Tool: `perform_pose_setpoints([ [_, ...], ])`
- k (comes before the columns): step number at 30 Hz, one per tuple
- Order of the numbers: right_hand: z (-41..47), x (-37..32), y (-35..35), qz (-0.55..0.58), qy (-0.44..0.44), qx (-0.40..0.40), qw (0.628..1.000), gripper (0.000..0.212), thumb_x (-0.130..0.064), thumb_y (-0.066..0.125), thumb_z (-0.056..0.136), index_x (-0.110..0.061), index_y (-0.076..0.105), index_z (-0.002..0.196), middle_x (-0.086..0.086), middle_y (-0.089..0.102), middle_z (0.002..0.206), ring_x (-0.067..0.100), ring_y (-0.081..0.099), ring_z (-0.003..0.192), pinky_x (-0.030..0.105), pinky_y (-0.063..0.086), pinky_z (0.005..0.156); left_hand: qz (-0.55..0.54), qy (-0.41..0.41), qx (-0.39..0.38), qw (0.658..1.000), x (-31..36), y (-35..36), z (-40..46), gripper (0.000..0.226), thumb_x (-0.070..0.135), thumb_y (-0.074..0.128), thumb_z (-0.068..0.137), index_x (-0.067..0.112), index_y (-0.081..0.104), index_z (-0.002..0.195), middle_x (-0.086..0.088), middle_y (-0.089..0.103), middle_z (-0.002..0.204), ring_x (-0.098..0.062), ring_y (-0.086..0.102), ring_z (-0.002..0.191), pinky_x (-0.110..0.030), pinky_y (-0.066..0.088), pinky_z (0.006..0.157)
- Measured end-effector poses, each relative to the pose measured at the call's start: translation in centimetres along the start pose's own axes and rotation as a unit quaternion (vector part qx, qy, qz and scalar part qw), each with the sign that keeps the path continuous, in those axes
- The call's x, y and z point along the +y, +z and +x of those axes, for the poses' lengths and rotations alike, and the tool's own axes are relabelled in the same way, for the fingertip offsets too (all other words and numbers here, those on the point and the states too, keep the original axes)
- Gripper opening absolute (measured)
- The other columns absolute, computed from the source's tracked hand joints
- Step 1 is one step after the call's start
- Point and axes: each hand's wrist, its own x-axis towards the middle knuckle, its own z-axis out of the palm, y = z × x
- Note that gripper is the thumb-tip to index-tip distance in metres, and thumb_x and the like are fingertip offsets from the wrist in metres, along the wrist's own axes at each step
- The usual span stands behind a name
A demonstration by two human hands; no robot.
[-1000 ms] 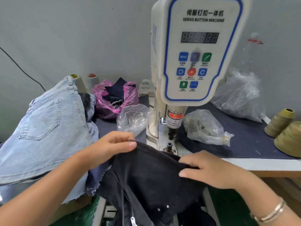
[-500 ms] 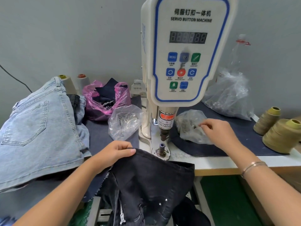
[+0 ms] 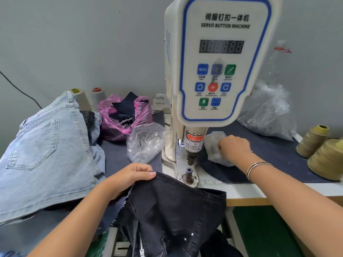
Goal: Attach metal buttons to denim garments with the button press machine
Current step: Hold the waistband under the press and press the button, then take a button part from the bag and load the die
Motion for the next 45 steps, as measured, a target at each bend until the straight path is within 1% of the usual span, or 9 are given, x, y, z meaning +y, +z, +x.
perform_pose_setpoints([
  [7,0.1,-0.8,-1.2,-0.037,0.01,-0.063,0.997,0.028,-0.011,0.055,0.091,-0.012,0.059,0.119,0.005,0.06,0.118,0.028,0.058,0.11,0.035,0.044,0.084,-0.016,-0.015,0.0,1.0,0.2,-0.3,0.2,0.029,0.034,0.074,0.071,0.015,0.054,0.061,-0.001,0.049,0.059,-0.01,0.047,0.053,-0.018,0.038,0.052],
  [17,-0.5,0.5,0.2,-0.022,-0.017,0.007,1.0,0.023,-0.006,0.049,0.089,-0.014,0.063,0.106,0.004,0.062,0.103,0.025,0.062,0.092,0.031,0.04,0.065,-0.033,-0.022,0.0,0.999,0.1,-0.9,0.5,0.028,0.033,0.075,0.069,0.017,0.055,0.058,0.0,0.05,0.057,-0.009,0.048,0.05,-0.017,0.039,0.05],
  [23,-1.1,1.8,0.2,0.219,0.023,0.082,0.972,0.02,-0.022,0.048,0.094,-0.013,0.065,0.088,0.006,0.063,0.086,0.026,0.057,0.076,0.032,0.043,0.063,-0.034,-0.001,0.035,0.999,-0.4,-1.0,0.8,0.028,0.039,0.077,0.06,0.018,0.059,0.056,0.0,0.053,0.056,-0.008,0.05,0.049,-0.017,0.04,0.05],
  [25,-2.2,2.1,-0.3,0.373,0.055,0.134,0.916,0.017,-0.023,0.056,0.092,-0.014,0.066,0.082,0.001,0.063,0.077,0.02,0.057,0.075,0.031,0.043,0.064,-0.032,0.001,0.04,0.999,-0.5,-1.1,1.0,0.029,0.04,0.078,0.057,0.019,0.059,0.055,0.001,0.052,0.055,-0.008,0.049,0.049,-0.016,0.04,0.049],
  [26,-3.0,1.9,-0.7,0.486,0.072,0.14,0.86,0.015,-0.022,0.06,0.091,-0.014,0.066,0.08,-0.002,0.06,0.07,0.015,0.055,0.067,0.029,0.042,0.06,-0.032,0.002,0.039,0.999,-0.5,-1.1,1.0,0.03,0.041,0.08,0.055,0.019,0.058,0.054,0.002,0.052,0.054,-0.008,0.049,0.048,-0.016,0.04,0.049],
  [29,-6.9,-0.3,-1.2,0.804,0.091,-0.017,0.587,0.013,-0.016,0.065,0.088,-0.013,0.064,0.076,-0.003,0.048,0.055,0.007,0.042,0.041,0.019,0.035,0.041,-0.037,0.006,0.033,0.999,-0.6,-1.2,1.2,0.036,0.043,0.085,0.051,0.019,0.058,0.053,0.002,0.052,0.054,-0.008,0.048,0.047,-0.016,0.04,0.048],
  [30,-8.2,-1.5,-1.0,0.841,0.085,-0.079,0.529,0.013,-0.014,0.065,0.088,-0.012,0.061,0.076,-0.003,0.047,0.053,0.006,0.039,0.039,0.017,0.032,0.037,-0.041,0.005,0.033,0.999,-0.7,-1.2,1.2,0.033,0.04,0.083,0.053,0.019,0.058,0.053,0.002,0.052,0.054,-0.008,0.048,0.047,-0.016,0.04,0.048],
  [33,-10.6,-4.4,-0.8,0.857,0.059,-0.178,0.48,0.021,-0.014,0.062,0.09,-0.014,0.052,0.071,-0.005,0.043,0.051,0.006,0.034,0.036,0.017,0.027,0.036,-0.047,0.005,0.039,0.998,-0.8,-1.3,1.3,0.03,0.038,0.078,0.058,0.018,0.056,0.054,0.001,0.05,0.053,-0.009,0.047,0.046,-0.017,0.04,0.047],
  [45,-11.2,-6.4,-1.5,0.894,0.113,-0.264,0.344,0.009,-0.012,0.06,0.089,-0.006,0.06,0.082,-0.004,0.042,0.046,0.004,0.036,0.03,0.015,0.028,0.03,-0.03,0.007,0.045,0.999,-0.9,-1.5,1.4,0.027,0.035,0.074,0.066,0.021,0.055,0.052,0.003,0.05,0.053,-0.007,0.047,0.046,-0.017,0.039,0.047],
])
